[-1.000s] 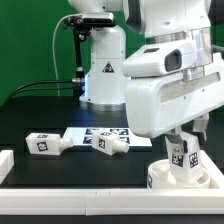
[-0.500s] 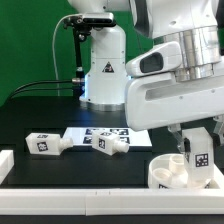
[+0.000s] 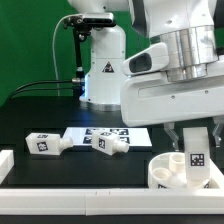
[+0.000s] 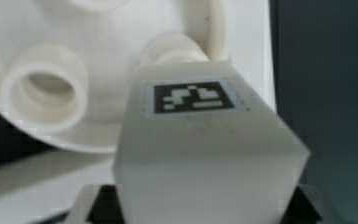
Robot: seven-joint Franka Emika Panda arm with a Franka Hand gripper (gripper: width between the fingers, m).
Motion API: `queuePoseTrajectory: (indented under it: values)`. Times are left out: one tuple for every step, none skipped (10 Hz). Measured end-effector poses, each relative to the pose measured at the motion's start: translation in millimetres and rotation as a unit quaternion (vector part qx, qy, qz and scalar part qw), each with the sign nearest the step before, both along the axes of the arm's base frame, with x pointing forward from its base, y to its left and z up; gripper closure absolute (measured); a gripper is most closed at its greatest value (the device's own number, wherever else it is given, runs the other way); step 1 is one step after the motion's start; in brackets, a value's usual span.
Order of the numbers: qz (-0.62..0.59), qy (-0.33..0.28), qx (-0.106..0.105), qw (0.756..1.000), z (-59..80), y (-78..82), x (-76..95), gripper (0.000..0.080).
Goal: Assemble stool
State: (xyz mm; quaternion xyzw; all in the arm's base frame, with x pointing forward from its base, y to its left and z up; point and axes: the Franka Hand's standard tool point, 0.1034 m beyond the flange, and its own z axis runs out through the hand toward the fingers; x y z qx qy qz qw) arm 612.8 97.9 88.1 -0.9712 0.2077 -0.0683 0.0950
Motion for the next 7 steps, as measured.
queuePoseTrajectory:
  values:
    - [-0.072, 0.002, 0.011, 0.997, -0.1, -2.0, -2.4, 0.0463]
    - [-0.151, 0.007, 0.022, 0.988, -1.9, -2.9, -7.6, 0.0461]
    - [-0.191, 0.008, 0.031, 0.981, -2.0, -3.9, -9.4, 0.0461]
    - [-0.238, 0.016, 0.044, 0.97, -2.7, -2.9, -11.6, 0.046]
    - [-0.281, 0.025, 0.053, 0.958, -4.1, 1.0, -14.6, 0.0459]
    - [-0.309, 0.035, 0.058, 0.949, -4.4, 3.6, -16.6, 0.0459]
    - [-0.325, 0.039, 0.064, 0.943, -4.4, 2.6, -16.8, 0.0459]
